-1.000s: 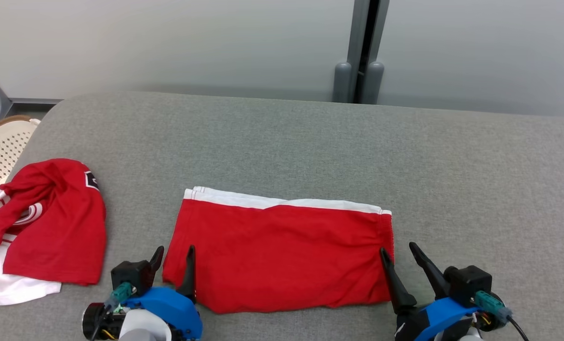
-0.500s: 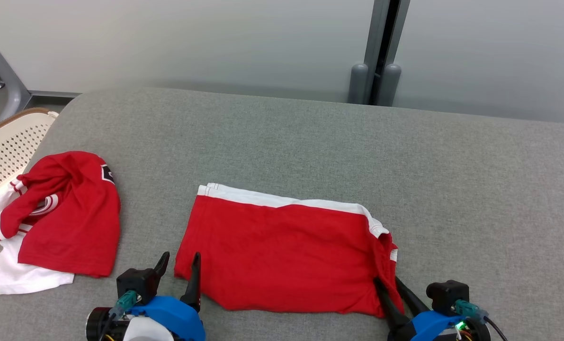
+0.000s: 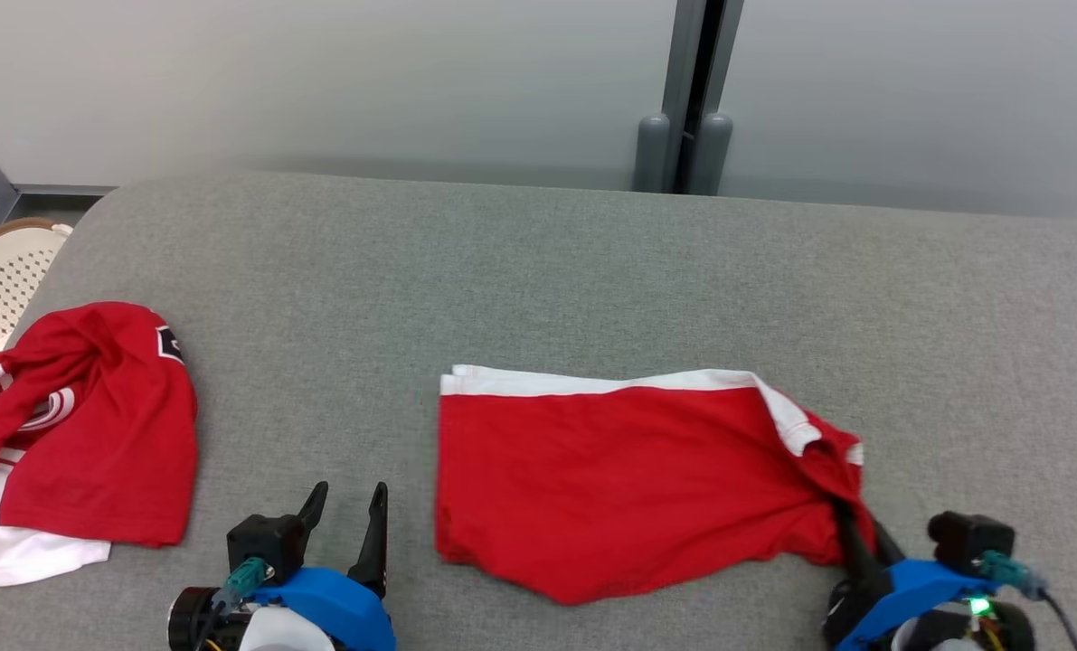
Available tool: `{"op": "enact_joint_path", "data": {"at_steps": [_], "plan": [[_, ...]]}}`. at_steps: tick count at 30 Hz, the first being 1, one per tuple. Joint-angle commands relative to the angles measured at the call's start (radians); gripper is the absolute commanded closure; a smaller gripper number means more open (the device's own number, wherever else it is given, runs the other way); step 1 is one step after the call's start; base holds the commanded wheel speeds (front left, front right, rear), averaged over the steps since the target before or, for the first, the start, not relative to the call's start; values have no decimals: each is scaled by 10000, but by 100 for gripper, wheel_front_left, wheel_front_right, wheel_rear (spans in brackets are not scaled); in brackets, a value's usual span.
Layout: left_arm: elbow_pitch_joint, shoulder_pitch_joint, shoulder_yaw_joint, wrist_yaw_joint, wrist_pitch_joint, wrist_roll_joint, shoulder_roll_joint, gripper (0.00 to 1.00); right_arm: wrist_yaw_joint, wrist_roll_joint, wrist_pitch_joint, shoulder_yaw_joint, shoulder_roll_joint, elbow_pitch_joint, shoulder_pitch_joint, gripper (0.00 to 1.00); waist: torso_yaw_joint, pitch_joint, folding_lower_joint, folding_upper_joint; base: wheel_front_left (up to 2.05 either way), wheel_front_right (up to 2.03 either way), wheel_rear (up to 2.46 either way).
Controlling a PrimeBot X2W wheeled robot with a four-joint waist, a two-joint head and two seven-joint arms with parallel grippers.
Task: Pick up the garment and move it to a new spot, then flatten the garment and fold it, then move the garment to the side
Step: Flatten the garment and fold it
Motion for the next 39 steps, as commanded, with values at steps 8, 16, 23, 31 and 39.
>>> {"op": "enact_joint_path", "data": {"at_steps": [8, 16, 23, 31, 39], "plan": [[185, 237, 2, -192, -45, 336, -196, 0, -14, -1456, 3, -2133, -695, 91, -670, 100, -362, -123, -1, 0, 0, 0, 0], [394, 342, 22, -305, -46, 419, -405, 0, -13, -906, 412, -602, -113, -442, -1081, 100, -452, -291, -1, 0, 0, 0, 0], [537, 236, -90, -374, -44, 493, -499, 0, -13, 1177, 1363, 2029, -33, -1682, -737, 100, -22, -411, -1, 0, 0, 0, 0], [654, 296, -100, -422, -46, 427, -553, 0, -13, 1835, 1383, 3128, -57, -1563, -927, 100, 684, -393, -1, 0, 0, 0, 0], [673, 356, -44, -412, -44, 397, -517, 0, -13, 1819, 712, 3255, -54, -690, -1354, 0, 855, -360, -1, 0, 0, 0, 0]]}}
